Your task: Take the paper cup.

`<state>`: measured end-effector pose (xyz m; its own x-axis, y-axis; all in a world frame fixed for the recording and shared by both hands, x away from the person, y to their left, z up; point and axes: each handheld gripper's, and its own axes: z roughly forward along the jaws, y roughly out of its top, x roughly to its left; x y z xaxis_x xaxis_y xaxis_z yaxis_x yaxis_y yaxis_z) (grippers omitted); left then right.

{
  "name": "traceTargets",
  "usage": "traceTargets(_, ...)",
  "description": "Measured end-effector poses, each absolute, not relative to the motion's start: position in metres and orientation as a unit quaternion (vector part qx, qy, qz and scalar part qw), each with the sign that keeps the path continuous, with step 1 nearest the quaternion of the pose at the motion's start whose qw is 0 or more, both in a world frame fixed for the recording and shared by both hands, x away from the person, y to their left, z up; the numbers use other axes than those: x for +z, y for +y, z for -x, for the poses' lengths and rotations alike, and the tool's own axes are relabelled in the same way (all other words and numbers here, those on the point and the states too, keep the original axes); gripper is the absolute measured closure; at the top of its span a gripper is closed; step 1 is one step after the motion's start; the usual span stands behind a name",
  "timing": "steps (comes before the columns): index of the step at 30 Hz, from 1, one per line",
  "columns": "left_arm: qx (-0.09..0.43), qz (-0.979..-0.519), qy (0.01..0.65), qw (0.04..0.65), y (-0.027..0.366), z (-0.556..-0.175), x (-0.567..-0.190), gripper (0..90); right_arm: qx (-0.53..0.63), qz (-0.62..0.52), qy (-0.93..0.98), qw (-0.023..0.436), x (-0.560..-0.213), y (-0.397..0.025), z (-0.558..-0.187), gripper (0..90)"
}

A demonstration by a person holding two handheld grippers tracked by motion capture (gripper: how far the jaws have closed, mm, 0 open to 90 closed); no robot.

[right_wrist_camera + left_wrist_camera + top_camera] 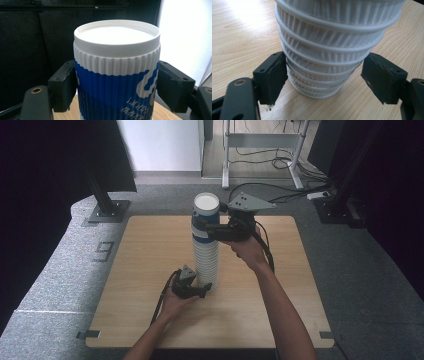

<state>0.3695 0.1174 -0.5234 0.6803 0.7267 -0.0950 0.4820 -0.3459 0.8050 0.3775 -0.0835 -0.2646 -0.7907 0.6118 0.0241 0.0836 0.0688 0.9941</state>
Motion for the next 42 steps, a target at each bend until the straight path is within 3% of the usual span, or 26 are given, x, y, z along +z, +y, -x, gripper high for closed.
traceTargets(42, 0.141, -0.809, 0.372, 0.433, 0.1174, -0.3696, -0.5231, 20.9, 0.647, -0.247, 0.687, 0.22, -0.2618, -0.0894, -0.3694, 23.2)
